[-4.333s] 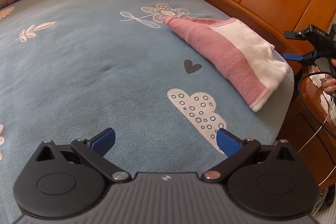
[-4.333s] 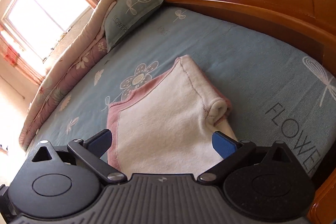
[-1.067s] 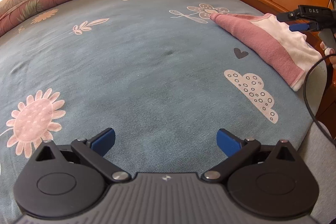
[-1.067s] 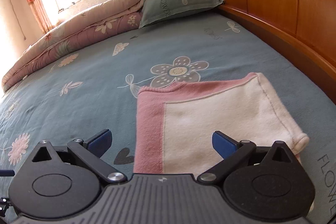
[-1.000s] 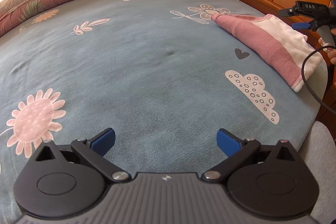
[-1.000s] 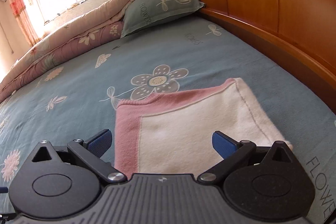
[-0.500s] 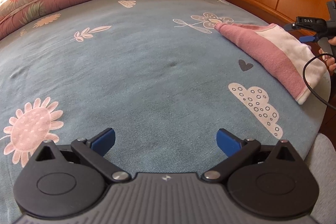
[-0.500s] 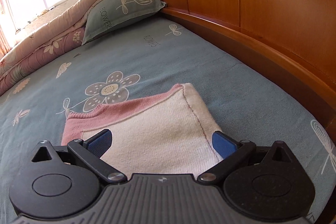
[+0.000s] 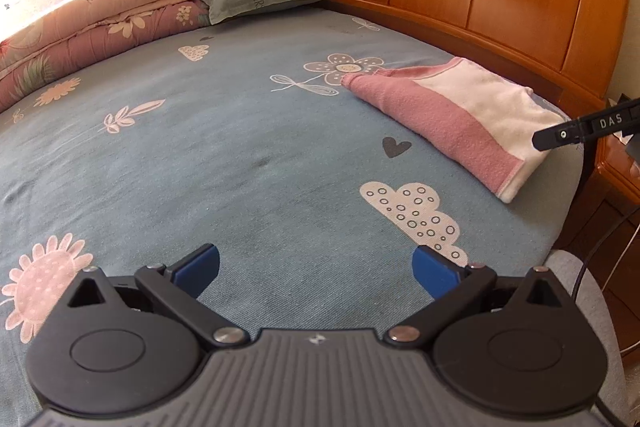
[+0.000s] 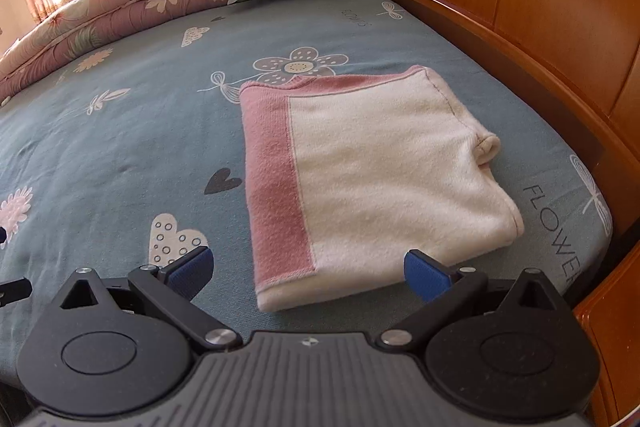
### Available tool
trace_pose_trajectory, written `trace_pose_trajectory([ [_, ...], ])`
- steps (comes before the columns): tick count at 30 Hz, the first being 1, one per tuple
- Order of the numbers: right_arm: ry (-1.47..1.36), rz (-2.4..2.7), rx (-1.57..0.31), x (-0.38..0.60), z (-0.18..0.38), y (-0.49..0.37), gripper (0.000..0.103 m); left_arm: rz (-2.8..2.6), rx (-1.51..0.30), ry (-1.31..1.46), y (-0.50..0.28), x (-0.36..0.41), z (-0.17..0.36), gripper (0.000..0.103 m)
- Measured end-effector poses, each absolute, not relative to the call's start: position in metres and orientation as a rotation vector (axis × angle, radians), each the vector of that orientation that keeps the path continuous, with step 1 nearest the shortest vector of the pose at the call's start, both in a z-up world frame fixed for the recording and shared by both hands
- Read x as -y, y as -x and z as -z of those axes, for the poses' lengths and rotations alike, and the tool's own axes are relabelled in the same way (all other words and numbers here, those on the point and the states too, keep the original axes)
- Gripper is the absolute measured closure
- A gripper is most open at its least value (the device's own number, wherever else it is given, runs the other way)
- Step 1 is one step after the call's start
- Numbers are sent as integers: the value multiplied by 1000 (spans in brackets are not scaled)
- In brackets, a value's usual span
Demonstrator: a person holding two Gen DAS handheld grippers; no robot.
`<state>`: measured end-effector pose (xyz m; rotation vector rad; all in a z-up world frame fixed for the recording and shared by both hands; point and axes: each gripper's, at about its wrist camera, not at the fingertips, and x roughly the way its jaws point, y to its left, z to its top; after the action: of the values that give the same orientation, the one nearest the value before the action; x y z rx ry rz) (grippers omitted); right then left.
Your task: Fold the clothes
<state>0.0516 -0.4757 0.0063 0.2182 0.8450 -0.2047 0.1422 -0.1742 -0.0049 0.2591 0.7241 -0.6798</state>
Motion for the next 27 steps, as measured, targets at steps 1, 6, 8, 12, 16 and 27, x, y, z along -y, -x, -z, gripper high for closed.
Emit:
trace_pose_trajectory([
  [1, -219, 201, -846, 468, -6, -45, 0, 687, -711, -256, -139, 176, 3, 1],
  [6, -251, 213, -832, 437, -4, -18, 0, 681, -620, -283, -119, 188, -8, 1],
  [8, -261, 221, -824, 426, -3, -7, 0, 687, -605, -303, -112, 193, -12, 1],
  [12, -271, 226, -811, 410, -4, 15, 0, 713, -598, -336, -100, 202, -17, 1],
  [16, -290, 253, -776, 399, -10, 40, 0, 772, -649, -284, -93, 205, -22, 1],
  [27, -242, 362, -656, 376, -32, 94, 0, 797, -718, -274, -57, 221, -35, 1],
])
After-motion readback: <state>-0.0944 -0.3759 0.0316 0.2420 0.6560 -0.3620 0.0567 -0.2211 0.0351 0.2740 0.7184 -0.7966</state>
